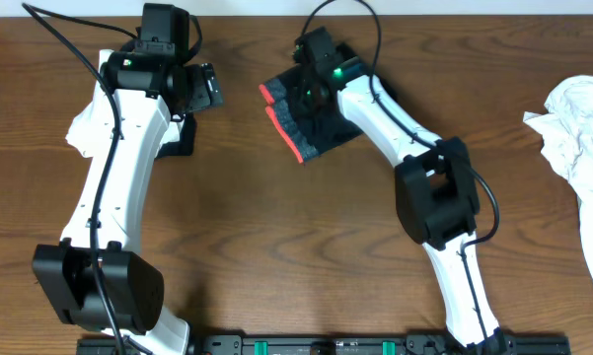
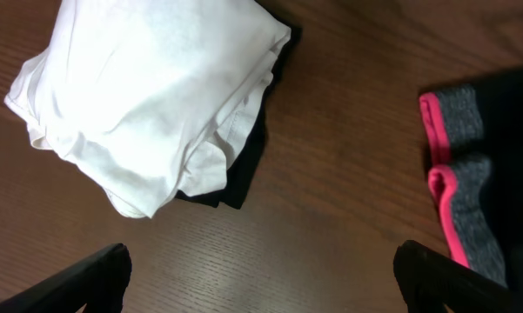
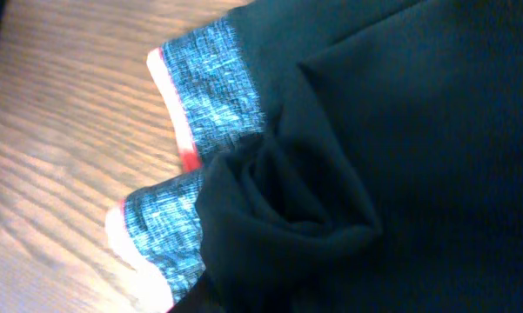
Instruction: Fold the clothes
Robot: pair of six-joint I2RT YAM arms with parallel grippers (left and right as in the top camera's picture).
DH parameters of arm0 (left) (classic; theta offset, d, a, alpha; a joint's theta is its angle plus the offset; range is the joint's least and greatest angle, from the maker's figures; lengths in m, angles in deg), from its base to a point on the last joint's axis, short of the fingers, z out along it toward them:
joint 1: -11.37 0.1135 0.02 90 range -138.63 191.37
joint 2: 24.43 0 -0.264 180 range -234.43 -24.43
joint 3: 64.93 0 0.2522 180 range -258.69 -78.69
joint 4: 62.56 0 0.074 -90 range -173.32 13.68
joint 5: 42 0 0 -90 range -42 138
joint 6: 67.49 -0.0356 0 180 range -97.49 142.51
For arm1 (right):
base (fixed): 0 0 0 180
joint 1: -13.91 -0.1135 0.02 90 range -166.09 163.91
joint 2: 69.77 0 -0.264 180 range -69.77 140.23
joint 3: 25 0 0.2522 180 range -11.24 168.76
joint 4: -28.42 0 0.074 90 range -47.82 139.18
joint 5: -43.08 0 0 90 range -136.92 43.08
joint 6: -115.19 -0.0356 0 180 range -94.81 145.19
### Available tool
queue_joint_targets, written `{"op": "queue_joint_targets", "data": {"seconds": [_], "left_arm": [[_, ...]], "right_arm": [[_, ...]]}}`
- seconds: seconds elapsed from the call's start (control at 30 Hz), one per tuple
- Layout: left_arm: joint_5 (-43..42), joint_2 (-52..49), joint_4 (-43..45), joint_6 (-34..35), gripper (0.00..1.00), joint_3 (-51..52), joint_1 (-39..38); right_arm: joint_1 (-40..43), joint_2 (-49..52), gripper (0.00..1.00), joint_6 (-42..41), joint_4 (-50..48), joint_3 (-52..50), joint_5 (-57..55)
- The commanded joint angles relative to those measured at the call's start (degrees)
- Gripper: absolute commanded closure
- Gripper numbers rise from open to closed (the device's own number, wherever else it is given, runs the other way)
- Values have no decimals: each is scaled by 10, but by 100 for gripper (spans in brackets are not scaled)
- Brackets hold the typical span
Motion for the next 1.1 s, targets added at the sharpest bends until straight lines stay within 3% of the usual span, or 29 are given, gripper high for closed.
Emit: {"op": "queue_joint_targets", "data": {"seconds": [0.0,0.2,0.47,0.57,0.7,0.73,1.07], "left_arm": [[5,-1,-2,-1,2,-2,2],[5,-1,-2,-1,2,-2,2],[5,-1,-2,-1,2,-2,2],[5,-1,-2,-1,2,-2,2],[5,-1,-2,-1,2,-2,2],[5,-1,-2,-1,2,-2,2],[5,-1,-2,-1,2,-2,2]], "right_arm": [[-7,1,51,0,-14,9,28],[24,-34,33,115,-22,9,225],[111,-129,31,119,32,9,188],[137,-131,39,118,52,9,180],[154,-117,78,118,65,-8,181],[155,-114,82,119,62,-20,180],[139,-108,90,119,-20,-197,180]]}}
